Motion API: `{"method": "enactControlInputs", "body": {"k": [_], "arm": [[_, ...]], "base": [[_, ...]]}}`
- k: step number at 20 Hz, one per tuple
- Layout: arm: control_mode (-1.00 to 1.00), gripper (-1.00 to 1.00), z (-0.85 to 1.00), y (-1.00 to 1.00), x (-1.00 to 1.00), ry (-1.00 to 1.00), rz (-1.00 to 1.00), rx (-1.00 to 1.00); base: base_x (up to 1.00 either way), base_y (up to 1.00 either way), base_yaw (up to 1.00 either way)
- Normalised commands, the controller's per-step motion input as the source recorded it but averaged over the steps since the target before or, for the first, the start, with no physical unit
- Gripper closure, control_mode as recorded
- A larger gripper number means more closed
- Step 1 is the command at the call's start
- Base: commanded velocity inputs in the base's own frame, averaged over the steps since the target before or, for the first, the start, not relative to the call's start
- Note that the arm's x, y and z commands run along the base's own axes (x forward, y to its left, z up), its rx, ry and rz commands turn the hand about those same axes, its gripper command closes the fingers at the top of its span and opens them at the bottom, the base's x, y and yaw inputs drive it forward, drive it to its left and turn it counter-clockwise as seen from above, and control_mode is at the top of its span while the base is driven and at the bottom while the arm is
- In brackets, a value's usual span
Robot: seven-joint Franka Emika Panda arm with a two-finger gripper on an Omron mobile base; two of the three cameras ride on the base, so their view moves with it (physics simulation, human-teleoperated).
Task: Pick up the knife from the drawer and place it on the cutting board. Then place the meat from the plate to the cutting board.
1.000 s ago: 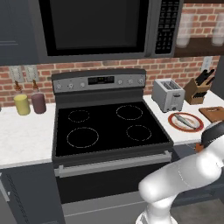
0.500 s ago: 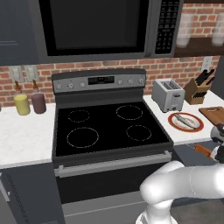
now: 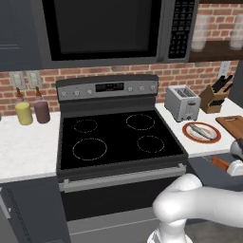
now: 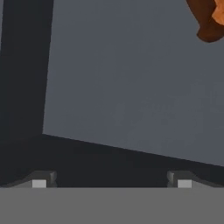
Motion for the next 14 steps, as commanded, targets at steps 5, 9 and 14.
{"method": "enactControlInputs", "body": {"k": [5, 9, 14], "arm": [[-1.00, -1.00, -0.21, 0.00, -0.09, 0.09, -0.06, 0.00], [-1.00, -1.00, -0.19, 0.00, -0.24, 0.14, -0.05, 0.00], [-1.00, -1.00, -0.14, 0.00, -0.33, 0.16, -0.05, 0.00]], "base": [[0.00, 0.00, 0.00], [0.00, 0.00, 0.00], [0.00, 0.00, 0.00]]}}
